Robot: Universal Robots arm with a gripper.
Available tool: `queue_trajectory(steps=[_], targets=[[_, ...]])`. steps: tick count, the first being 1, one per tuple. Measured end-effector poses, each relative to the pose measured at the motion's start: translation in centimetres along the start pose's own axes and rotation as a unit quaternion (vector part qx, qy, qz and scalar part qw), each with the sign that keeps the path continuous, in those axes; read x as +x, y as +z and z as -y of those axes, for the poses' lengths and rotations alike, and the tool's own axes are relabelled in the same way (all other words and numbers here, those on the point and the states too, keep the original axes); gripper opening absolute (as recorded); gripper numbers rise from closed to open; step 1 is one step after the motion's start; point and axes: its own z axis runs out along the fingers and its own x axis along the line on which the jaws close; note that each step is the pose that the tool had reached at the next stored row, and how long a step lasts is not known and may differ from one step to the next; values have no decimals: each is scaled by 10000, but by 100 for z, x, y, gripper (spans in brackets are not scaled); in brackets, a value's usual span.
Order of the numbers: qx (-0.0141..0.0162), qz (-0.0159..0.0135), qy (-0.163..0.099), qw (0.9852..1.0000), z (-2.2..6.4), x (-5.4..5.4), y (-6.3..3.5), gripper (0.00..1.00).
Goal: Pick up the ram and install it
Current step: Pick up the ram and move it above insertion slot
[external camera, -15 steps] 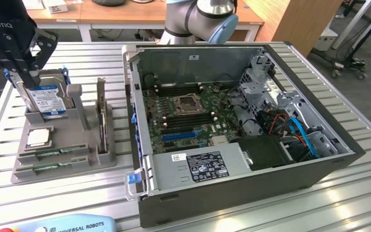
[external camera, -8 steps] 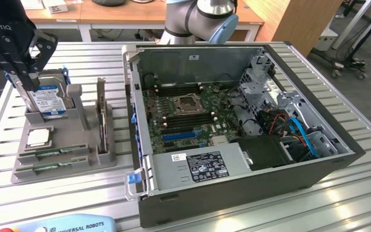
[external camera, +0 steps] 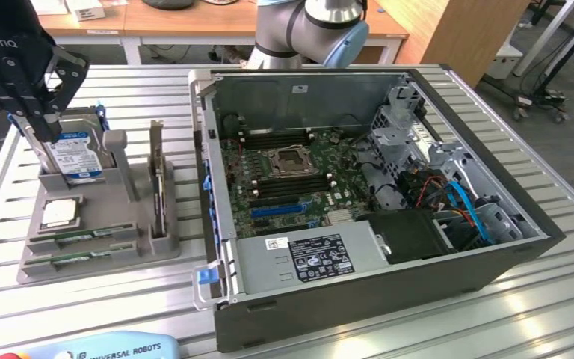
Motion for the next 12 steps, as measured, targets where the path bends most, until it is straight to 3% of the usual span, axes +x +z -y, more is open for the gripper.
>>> queue_trajectory(steps=[12], targets=[[-2,-3,-82,10000,0,0,1,10]])
